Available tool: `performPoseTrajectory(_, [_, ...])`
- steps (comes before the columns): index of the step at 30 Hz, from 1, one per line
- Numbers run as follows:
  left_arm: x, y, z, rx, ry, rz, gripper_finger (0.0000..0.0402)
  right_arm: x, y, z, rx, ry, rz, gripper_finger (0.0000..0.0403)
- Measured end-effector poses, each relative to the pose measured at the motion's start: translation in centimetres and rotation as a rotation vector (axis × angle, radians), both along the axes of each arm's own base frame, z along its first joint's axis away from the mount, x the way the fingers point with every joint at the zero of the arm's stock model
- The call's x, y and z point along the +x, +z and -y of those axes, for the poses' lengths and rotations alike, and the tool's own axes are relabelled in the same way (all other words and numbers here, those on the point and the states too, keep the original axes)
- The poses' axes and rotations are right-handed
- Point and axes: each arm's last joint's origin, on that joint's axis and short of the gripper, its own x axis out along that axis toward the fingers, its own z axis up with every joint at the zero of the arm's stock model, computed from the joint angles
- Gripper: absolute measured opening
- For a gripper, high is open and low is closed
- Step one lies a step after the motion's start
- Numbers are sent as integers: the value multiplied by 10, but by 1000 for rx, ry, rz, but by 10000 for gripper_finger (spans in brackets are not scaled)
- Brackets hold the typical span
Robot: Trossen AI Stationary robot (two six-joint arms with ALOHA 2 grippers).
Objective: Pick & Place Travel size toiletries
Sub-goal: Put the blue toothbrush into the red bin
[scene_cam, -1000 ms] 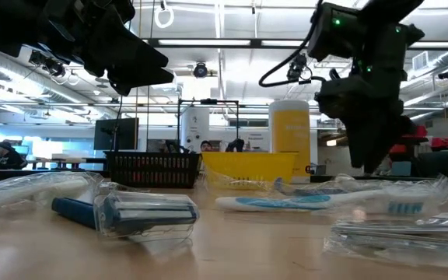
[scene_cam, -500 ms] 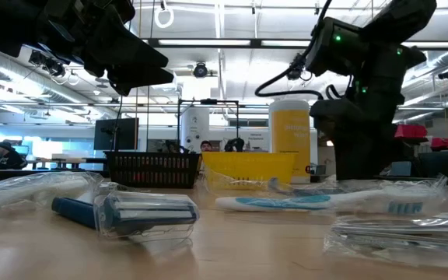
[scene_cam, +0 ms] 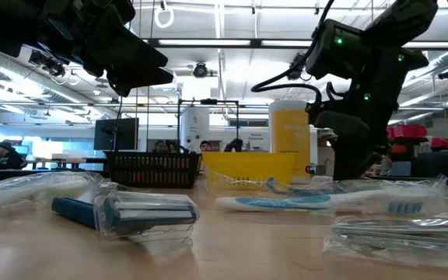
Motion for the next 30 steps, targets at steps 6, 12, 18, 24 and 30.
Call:
performPoseTrajectory(6, [0, 0, 0, 0, 0, 1, 212, -9, 15, 0, 19, 66, -64, 25])
performPoseTrajectory(12, [0, 1, 0, -27, 7, 7, 212, -14, 58, 2, -41, 78, -33, 23])
performPoseTrajectory(18, [1, 2, 0, -22, 20, 23, 212, -1, 103, 2, -114, 216, 299, 23])
performPoseTrajectory(24, [3, 13, -1, -7, 27, 136, 212, 36, 138, -3, -278, 411, 826, 23])
performPoseTrajectory(30, [6, 25, -12, -12, 106, 247, 212, 71, 135, -7, -380, 523, 1093, 23])
